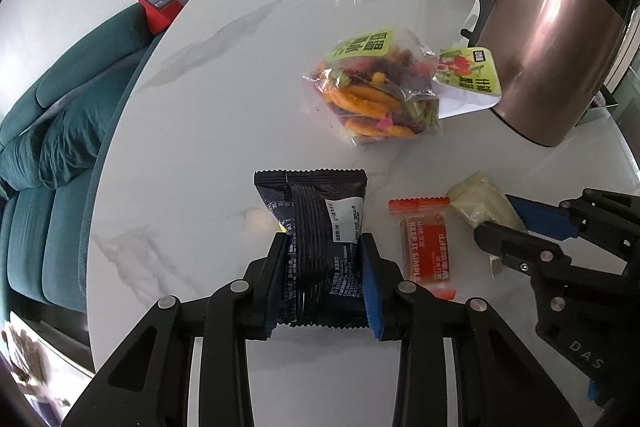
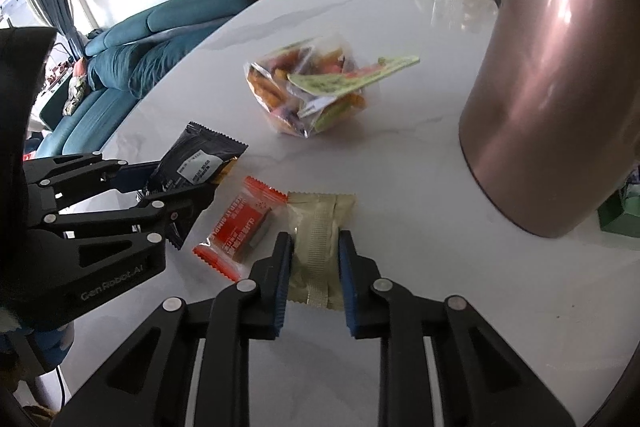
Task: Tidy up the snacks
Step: 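Grasp the black wrapper with left tool while right tool grasps the beige pack, then lift the black wrapper and beige pack and carry both over the green tray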
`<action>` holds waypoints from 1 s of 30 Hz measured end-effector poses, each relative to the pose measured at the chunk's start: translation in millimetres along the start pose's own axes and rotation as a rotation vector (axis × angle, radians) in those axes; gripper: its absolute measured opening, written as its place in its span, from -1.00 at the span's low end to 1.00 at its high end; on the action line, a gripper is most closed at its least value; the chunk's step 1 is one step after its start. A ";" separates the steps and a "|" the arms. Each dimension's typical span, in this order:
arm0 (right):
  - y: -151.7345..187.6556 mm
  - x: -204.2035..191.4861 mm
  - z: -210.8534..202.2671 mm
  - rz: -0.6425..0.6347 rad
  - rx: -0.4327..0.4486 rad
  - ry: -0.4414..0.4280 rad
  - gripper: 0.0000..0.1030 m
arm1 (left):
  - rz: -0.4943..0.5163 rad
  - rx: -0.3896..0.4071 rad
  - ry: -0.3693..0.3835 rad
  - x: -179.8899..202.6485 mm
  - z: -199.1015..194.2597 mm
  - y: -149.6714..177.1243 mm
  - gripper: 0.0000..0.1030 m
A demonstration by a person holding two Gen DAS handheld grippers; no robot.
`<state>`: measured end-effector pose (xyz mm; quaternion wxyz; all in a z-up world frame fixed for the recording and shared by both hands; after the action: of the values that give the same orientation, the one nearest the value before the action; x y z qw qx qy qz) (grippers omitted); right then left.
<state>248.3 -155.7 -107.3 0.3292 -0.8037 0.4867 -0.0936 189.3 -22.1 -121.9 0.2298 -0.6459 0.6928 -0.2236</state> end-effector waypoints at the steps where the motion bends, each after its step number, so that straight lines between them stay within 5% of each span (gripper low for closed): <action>1: -0.5 -0.5 -1.6 -0.001 0.003 0.001 -0.71 | -0.005 0.002 0.000 -0.5 -1.5 -0.1 -0.43; 30: 7.4 -32.3 -89.0 -0.079 0.087 -0.174 -0.71 | -0.026 0.059 -0.001 -1.1 -76.4 11.0 -0.43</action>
<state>184.7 -169.7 -38.2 0.4008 -0.8123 0.4198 -0.0571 134.3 -19.2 -67.9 0.2461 -0.6477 0.6775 -0.2467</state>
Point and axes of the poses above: each gripper's, at about its wrist camera, not at the fingertips, and z roughly the way its jaws point, x to its right, y to its underside, the point moved 5 cm from there along z, roughly the way its jaws point, and after that the axes turned 9 degrees about x, right-handed, at the moved point
